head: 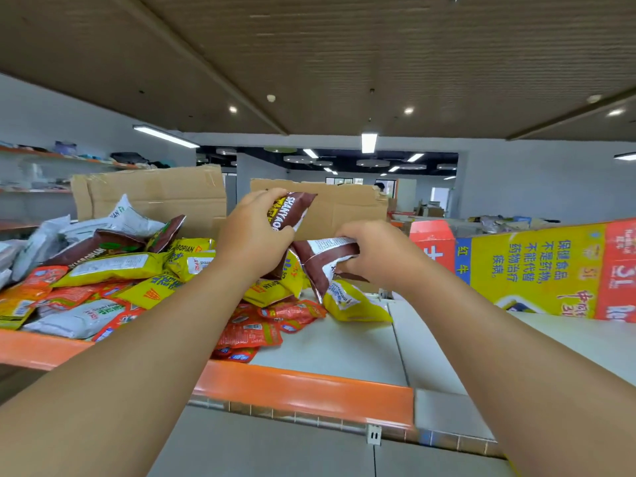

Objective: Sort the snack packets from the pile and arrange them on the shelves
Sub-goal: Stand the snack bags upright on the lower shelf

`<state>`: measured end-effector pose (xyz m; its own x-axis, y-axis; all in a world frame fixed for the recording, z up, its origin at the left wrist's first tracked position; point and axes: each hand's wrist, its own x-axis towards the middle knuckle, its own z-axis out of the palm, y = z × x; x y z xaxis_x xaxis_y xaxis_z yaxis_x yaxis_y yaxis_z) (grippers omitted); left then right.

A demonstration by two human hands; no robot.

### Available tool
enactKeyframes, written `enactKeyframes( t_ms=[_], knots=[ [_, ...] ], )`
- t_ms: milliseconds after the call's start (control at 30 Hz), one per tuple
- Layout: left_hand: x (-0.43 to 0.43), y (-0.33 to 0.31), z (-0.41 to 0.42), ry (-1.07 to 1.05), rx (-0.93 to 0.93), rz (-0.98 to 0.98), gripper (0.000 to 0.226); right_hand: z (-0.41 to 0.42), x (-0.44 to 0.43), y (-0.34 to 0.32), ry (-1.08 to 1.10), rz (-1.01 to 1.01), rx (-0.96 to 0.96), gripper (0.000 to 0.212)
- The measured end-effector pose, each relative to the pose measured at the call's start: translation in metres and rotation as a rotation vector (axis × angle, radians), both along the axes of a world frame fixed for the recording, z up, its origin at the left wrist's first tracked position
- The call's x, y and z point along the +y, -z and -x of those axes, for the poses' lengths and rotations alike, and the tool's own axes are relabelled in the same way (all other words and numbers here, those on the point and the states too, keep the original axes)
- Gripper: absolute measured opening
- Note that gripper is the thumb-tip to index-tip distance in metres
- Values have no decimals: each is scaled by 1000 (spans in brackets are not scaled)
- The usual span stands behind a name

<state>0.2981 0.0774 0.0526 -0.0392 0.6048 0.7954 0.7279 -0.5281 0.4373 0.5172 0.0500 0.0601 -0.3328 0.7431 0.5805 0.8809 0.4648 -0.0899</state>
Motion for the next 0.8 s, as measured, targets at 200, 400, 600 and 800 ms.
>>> enactKeyframes(
  t_ms=[200,400,600,800],
  knots=[
    [-32,-16,-45,45,-2,-20,56,-56,-40,-4,102,-105,46,21],
    [-75,-10,-134,218,9,13,62,-148,-112,0,198,-92,70,20],
    [-140,3,-250,331,17,43,63,-258,-209,8,368,-46,211,32],
    [-217,39,-359,443,90,63,63,-355,-301,41,496,24,323,29]
  ],
)
